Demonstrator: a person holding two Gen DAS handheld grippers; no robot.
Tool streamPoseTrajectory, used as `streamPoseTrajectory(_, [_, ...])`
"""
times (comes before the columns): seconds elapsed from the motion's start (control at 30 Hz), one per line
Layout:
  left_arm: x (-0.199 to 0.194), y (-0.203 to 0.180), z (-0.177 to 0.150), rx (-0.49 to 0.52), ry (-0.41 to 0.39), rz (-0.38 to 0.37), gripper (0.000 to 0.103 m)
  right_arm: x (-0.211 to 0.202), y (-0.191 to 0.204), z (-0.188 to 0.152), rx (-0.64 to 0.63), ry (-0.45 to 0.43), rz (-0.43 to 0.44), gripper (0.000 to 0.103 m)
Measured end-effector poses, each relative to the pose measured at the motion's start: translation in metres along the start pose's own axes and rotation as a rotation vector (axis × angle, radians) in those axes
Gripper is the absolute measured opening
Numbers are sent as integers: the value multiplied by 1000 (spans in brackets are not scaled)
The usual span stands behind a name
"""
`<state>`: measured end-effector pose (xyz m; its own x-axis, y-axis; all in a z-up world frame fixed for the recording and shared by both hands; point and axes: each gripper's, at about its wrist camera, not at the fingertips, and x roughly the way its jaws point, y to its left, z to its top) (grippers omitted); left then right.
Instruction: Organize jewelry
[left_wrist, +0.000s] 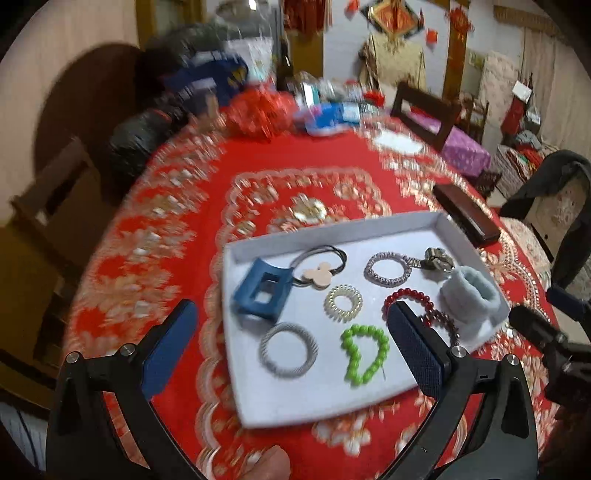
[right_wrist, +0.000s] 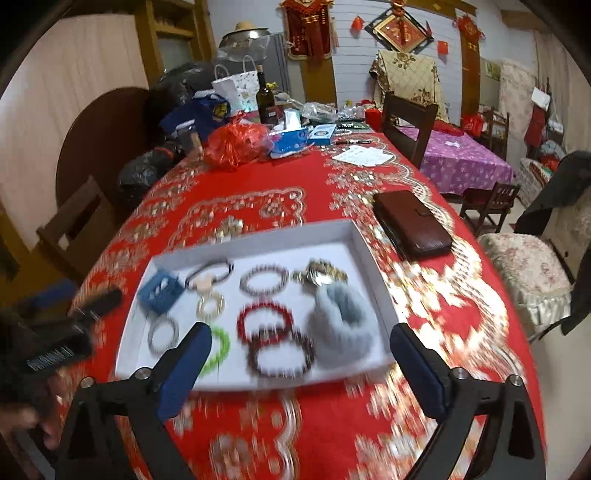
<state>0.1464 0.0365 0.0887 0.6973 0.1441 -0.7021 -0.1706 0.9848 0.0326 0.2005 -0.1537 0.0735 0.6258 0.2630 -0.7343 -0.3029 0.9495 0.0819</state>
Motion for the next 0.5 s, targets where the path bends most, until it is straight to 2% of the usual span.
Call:
streamPoseTrajectory(0.1, [-41,1,-20,37,-97,33,102,-14,4,-24,-48,21,-9,103])
streamPoseTrajectory(0.17, [-60,7,-33,25,-123,37,102,-18,4,-32,-72,22,-36,103])
streamPoseTrajectory(0.27, [-69,20,-42,-62,-59,-106,102,-16,-1,-36,-65,30,-61,103])
streamPoseTrajectory(0.3, [-69,21,-43,-68,-50,-125,102,-15,-3,-35,-57,33,-62,103])
streamPoseTrajectory(0.5, [-58,1,-65,-4,32,-110,102,-4,6,-33,-76,42,-78,103])
